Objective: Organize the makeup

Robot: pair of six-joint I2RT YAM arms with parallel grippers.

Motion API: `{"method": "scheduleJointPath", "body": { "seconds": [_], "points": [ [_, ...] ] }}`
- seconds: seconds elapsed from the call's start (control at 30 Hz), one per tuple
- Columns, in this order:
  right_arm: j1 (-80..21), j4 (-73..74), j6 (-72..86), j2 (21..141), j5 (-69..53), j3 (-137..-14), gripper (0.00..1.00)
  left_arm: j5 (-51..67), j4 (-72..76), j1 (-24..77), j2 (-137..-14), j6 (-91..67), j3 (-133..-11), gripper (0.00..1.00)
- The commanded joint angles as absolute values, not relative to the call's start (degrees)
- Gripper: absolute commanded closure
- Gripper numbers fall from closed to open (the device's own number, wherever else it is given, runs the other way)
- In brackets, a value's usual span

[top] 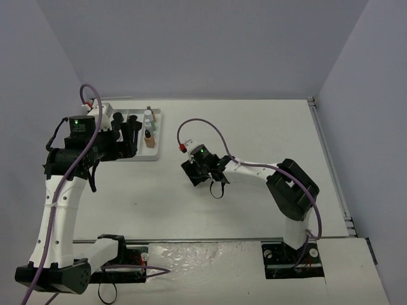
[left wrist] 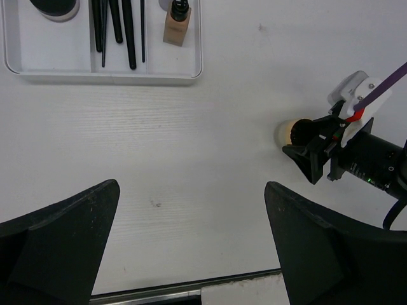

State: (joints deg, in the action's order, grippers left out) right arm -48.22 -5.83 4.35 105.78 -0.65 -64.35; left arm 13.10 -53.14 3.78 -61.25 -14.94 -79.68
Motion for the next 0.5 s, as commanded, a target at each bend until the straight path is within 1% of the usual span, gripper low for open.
{"method": "scheduleJointPath", "body": {
  "seconds": [0.0,0.07,0.1,0.2,0.3,0.4,0.47],
  "points": [
    [-50.07,-9.30,0.80,107.42,-3.02,-69.37,0.92,14.33,-52.03,5.04,-60.91,-13.38,-79.83,0.03],
    [-51.17,-9.57,0.62,108.97,-3.25,-69.87,0.87,14.33,-51.86,6.02,-61.17,-13.33,-78.99,0.03],
    [-51.58,-9.75,0.62,109.32,-3.25,-69.87,0.82,14.16,-51.69,6.65,-61.34,-13.27,-78.76,0.03],
    [-52.04,-10.10,0.25,109.53,-3.41,-69.50,0.59,12.26,-51.11,8.88,-61.63,-13.49,-76.88,0.03],
    [-52.12,-10.18,-1.86,109.17,-3.34,-68.84,0.41,11.38,-50.51,10.95,-62.67,-13.86,-76.14,0.03],
    [-52.24,-10.11,-2.14,108.52,-3.28,-68.06,0.27,11.22,-49.22,12.13,-63.63,-14.97,-75.67,0.03],
    [-52.21,-10.11,-2.07,106.15,-3.22,-67.50,0.14,11.10,-48.40,12.87,-64.26,-15.58,-75.82,0.03]
  ]
}}
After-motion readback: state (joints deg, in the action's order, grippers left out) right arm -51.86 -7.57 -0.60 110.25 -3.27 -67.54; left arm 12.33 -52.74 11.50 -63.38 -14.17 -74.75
